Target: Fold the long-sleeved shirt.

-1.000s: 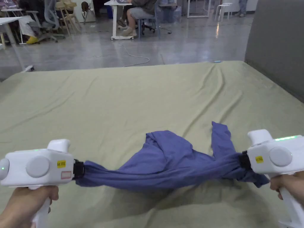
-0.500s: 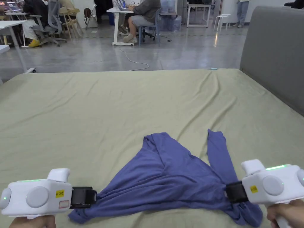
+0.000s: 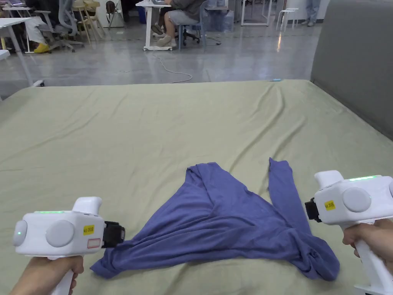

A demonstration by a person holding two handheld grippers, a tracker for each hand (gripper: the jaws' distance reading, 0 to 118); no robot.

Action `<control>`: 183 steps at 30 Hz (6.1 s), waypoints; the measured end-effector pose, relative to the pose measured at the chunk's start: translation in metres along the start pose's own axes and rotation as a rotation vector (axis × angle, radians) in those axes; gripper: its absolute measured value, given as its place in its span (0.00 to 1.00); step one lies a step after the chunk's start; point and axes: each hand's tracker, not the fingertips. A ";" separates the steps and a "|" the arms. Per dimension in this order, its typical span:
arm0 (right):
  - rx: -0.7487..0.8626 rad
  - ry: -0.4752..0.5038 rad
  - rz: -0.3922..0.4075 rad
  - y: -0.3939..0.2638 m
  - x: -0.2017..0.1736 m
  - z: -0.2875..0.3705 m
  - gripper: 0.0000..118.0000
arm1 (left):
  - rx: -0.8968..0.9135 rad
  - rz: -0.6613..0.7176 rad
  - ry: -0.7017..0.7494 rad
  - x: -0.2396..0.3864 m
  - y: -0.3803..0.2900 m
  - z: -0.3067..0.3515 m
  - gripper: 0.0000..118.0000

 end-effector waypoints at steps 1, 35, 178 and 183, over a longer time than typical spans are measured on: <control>-0.005 -0.002 0.004 -0.001 -0.001 0.004 0.00 | -0.036 0.001 0.047 -0.001 -0.004 -0.009 0.78; -0.219 0.056 0.283 0.127 -0.052 -0.152 0.00 | -0.143 -0.087 0.057 0.017 0.059 -0.062 0.00; 0.216 -0.018 -0.015 0.152 0.065 0.086 0.01 | 0.394 0.232 0.051 -0.043 0.284 0.039 0.01; 0.334 -0.102 -0.029 0.268 0.087 0.116 0.01 | 0.558 0.215 0.072 -0.026 0.373 0.108 0.01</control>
